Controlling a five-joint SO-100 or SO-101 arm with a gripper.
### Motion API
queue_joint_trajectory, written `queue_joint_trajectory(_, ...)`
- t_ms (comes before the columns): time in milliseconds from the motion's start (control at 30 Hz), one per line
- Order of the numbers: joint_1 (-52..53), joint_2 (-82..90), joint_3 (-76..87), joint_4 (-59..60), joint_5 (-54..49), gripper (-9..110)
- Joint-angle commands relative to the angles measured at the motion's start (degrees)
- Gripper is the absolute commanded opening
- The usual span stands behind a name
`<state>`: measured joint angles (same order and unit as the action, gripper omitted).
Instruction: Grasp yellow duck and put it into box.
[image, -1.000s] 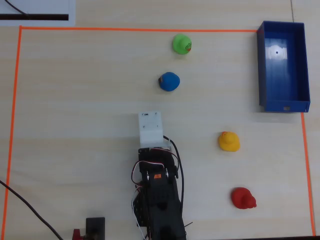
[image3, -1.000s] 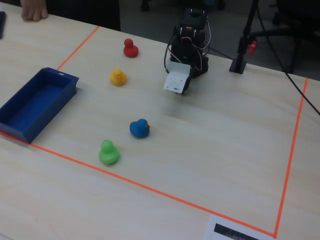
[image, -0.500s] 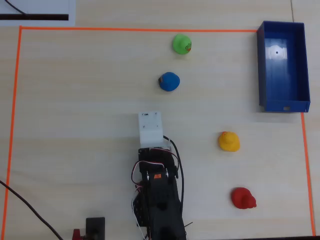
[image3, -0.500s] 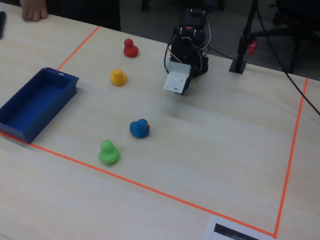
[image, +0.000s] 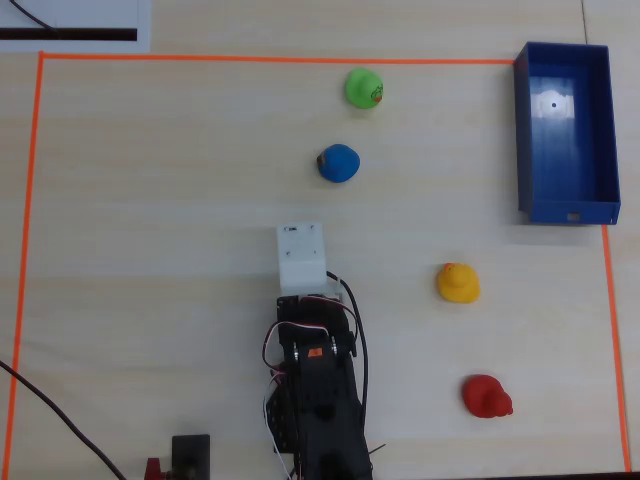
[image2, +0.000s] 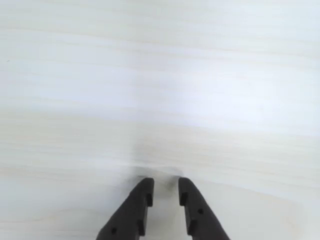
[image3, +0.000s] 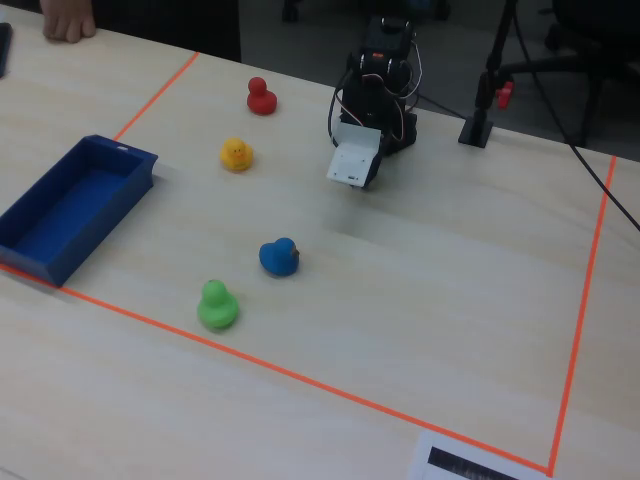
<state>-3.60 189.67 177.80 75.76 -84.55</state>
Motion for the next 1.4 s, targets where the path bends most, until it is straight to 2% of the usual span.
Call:
queue_joint_trajectory(0, 0.2, 0.0, -0.3, 0.9, 0.2, 4)
queue_joint_trajectory(1067, -0.1, 0.0, -0.3, 0.9, 0.2, 4)
queue_joint_trajectory(1233, 0.3, 0.0, -0.3, 0.9, 0.1, 0)
queue_joint_trajectory(1367, 1.2, 0.0, -1.1, -4.0, 0.8, 0)
